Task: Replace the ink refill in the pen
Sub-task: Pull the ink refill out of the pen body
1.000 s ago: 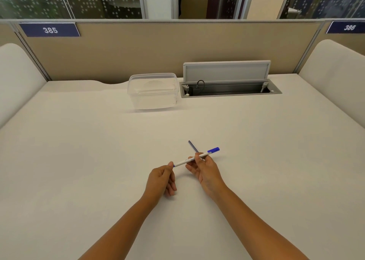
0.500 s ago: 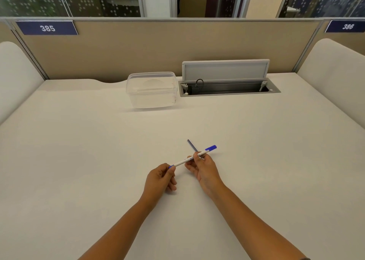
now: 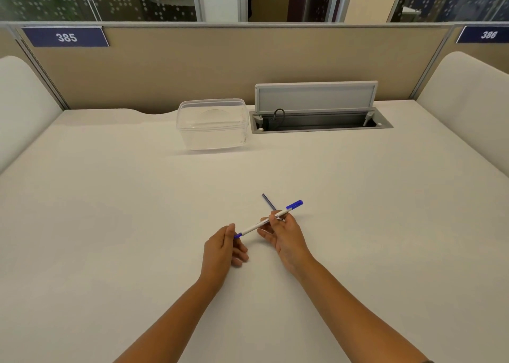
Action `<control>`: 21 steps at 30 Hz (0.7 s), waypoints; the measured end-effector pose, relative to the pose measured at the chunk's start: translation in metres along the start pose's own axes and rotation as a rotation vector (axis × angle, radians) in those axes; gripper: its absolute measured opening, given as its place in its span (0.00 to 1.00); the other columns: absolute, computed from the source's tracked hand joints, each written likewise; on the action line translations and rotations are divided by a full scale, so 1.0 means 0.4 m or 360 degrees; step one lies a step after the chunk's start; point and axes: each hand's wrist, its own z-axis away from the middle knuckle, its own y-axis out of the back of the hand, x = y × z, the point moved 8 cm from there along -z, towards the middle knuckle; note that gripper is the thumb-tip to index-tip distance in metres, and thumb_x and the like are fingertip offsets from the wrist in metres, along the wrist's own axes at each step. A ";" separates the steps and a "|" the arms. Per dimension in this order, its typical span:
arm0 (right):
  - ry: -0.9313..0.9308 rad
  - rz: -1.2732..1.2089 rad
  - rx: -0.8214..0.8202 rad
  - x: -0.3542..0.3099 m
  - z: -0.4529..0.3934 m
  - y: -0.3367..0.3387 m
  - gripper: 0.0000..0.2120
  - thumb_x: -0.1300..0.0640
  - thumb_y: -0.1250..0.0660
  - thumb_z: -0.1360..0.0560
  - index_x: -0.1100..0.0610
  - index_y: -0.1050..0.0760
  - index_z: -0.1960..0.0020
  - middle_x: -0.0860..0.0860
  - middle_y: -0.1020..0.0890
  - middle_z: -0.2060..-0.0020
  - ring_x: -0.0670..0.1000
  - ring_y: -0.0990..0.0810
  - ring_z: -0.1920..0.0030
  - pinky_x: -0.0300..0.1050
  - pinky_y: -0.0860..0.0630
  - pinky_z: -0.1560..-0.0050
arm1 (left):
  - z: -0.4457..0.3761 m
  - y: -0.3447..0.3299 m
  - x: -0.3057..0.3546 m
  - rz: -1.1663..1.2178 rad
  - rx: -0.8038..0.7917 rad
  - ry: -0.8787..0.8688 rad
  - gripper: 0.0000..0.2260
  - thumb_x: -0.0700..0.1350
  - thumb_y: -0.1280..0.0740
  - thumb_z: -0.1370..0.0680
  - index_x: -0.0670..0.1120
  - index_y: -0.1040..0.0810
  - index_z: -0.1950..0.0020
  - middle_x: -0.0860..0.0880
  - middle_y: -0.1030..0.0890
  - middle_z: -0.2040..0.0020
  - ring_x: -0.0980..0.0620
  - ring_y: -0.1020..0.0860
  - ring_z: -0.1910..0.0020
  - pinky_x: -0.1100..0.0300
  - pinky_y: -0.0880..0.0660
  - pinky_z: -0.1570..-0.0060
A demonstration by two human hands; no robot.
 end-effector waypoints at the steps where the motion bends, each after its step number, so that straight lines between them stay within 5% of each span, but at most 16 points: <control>1: 0.0001 -0.0002 0.0007 0.000 0.000 0.001 0.06 0.61 0.41 0.21 0.62 0.32 0.46 0.55 0.21 0.59 0.50 0.19 0.56 0.41 0.18 0.57 | 0.000 0.001 0.000 -0.0021 -0.0004 -0.0016 0.13 0.50 0.42 0.21 0.43 0.27 0.60 0.44 0.19 0.69 0.48 0.20 0.74 0.60 0.25 0.77; 6: 0.0005 0.0001 -0.0004 -0.002 0.000 -0.006 0.05 0.61 0.41 0.21 0.61 0.32 0.46 0.55 0.21 0.58 0.51 0.19 0.56 0.43 0.19 0.55 | -0.005 0.011 0.000 -0.0100 -0.0050 -0.0105 0.06 0.39 0.36 0.24 0.45 0.26 0.61 0.47 0.19 0.70 0.50 0.20 0.73 0.62 0.24 0.73; 13: -0.0028 -0.0062 0.0015 0.001 0.001 0.000 0.05 0.61 0.41 0.21 0.62 0.32 0.47 0.55 0.22 0.59 0.50 0.20 0.57 0.41 0.18 0.58 | -0.003 0.000 0.000 -0.0132 -0.0068 -0.0053 0.17 0.53 0.40 0.22 0.45 0.23 0.66 0.49 0.21 0.77 0.53 0.26 0.81 0.64 0.30 0.81; 16: -0.0028 -0.0054 0.0032 0.001 0.002 -0.001 0.06 0.61 0.41 0.21 0.63 0.32 0.46 0.56 0.21 0.59 0.50 0.20 0.58 0.40 0.18 0.59 | -0.011 0.000 0.005 -0.0291 -0.0088 -0.0088 0.04 0.50 0.35 0.24 0.53 0.25 0.59 0.50 0.17 0.70 0.53 0.26 0.81 0.66 0.32 0.81; 21: -0.0018 -0.0058 -0.0002 0.000 0.004 -0.008 0.02 0.62 0.41 0.22 0.61 0.31 0.52 0.56 0.22 0.61 0.50 0.20 0.60 0.39 0.18 0.60 | 0.004 0.002 -0.002 -0.0192 -0.0059 -0.0147 0.15 0.50 0.39 0.22 0.49 0.27 0.68 0.48 0.20 0.75 0.53 0.29 0.82 0.64 0.32 0.81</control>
